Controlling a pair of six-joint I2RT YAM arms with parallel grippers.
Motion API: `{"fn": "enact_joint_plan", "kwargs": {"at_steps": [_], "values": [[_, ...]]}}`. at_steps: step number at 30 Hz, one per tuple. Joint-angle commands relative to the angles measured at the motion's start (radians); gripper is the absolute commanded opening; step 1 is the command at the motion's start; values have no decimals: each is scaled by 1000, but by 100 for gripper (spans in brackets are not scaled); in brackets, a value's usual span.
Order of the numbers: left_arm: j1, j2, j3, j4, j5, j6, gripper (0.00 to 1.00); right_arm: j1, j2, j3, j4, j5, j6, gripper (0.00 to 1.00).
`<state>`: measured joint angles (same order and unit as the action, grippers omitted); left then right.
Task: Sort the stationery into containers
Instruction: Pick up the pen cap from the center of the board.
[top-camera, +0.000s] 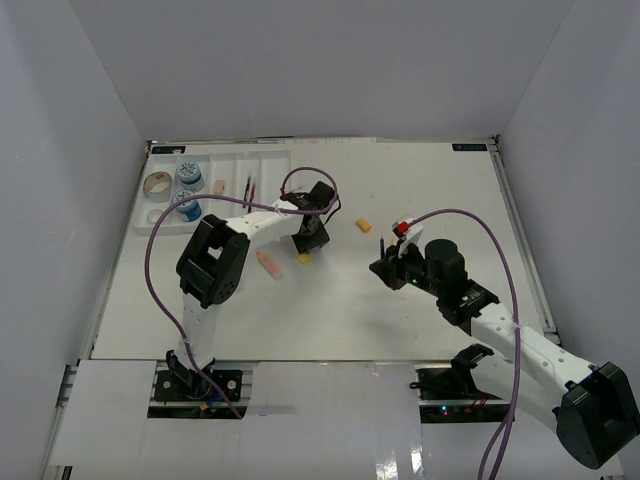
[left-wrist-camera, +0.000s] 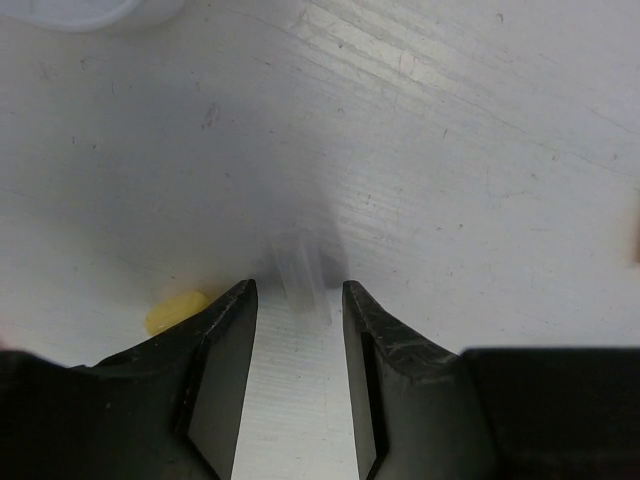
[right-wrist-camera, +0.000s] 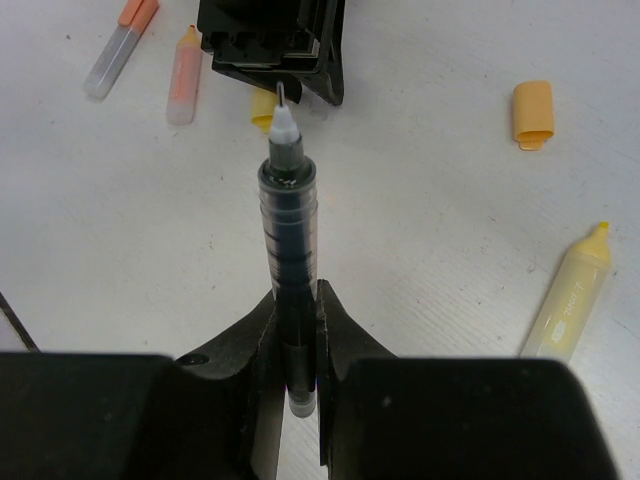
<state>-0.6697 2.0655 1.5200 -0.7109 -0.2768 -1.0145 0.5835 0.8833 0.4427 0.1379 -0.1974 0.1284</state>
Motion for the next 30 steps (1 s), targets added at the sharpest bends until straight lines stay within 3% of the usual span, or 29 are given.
{"fn": "enact_joint_plan", "kwargs": {"at_steps": [1,15,26,30], "values": [[4,22,9,-18,-15,-6,49,-4,-1,-2,54,-13,4,8],[22,53,29,-21,-12,14,42,-2,19,1,54,-13,-1,8],[24,24,55,-15,1,57,19,-2,29,25,25,-37,-35,8],[24,-22,58,5,25,88,17,-4,36,50,17,-95,-38,8]]}}
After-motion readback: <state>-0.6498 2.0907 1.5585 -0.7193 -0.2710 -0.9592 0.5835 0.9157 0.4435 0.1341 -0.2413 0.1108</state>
